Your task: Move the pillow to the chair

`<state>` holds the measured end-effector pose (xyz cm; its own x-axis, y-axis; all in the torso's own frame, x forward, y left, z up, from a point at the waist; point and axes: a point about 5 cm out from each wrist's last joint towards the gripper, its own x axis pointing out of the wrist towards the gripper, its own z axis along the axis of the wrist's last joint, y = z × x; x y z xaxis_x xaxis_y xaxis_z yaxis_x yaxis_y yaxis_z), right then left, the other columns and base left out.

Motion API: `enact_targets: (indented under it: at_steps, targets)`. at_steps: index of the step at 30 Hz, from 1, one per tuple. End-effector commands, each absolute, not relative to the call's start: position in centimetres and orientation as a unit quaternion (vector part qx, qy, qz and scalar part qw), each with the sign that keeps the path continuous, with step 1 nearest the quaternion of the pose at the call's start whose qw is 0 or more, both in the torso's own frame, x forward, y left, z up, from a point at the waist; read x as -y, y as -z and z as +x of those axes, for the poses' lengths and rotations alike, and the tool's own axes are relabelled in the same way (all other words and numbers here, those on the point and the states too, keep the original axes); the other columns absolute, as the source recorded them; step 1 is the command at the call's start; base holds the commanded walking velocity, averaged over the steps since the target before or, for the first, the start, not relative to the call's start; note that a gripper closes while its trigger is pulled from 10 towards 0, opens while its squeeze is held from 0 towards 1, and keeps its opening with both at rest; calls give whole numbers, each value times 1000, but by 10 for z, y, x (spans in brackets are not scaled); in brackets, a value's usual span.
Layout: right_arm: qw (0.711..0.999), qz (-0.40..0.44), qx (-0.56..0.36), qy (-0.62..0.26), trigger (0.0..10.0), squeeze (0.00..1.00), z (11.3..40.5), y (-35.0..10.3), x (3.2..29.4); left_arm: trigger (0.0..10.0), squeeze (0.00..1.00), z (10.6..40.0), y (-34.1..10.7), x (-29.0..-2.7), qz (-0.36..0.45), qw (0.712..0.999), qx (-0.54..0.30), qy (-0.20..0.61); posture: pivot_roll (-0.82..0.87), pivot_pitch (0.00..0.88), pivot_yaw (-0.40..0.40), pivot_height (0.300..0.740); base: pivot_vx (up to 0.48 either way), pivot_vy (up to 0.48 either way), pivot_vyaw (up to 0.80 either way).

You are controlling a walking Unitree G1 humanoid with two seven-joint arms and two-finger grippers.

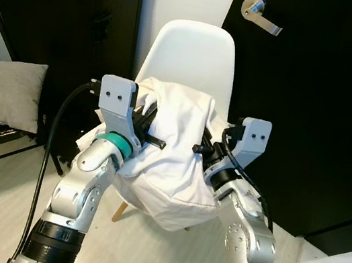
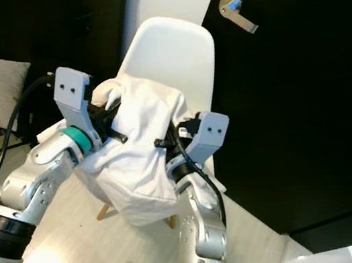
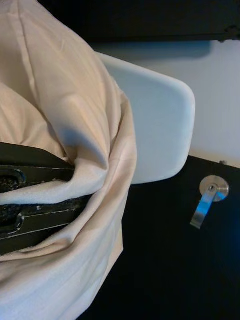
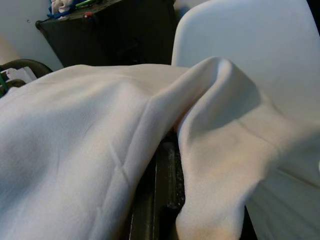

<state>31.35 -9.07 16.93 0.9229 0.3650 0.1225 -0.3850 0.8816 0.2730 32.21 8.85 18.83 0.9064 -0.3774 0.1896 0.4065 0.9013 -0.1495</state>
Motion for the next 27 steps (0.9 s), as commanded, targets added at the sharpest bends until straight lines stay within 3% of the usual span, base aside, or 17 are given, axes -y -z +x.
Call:
enact_targets:
  at_steps: [1, 7, 27]
  targets:
    - [968, 117, 43, -219, 10000, 0, 312, -175, 76, 10000, 0, 319, -180, -67, -71, 967, 64, 236, -70, 42, -16, 740, 0, 0, 0]
    - [980, 111, 28, -160, 10000, 0, 318, -165, 91, 10000, 0, 319, -171, -68, -60, 970, 57, 228, -76, 41, -13, 740, 0, 0, 0]
    - [982, 115, 21, -148, 10000, 0, 320, -160, 93, 10000, 0, 319, -159, -70, -46, 973, 50, 219, -75, 41, -21, 685, 0, 0, 0]
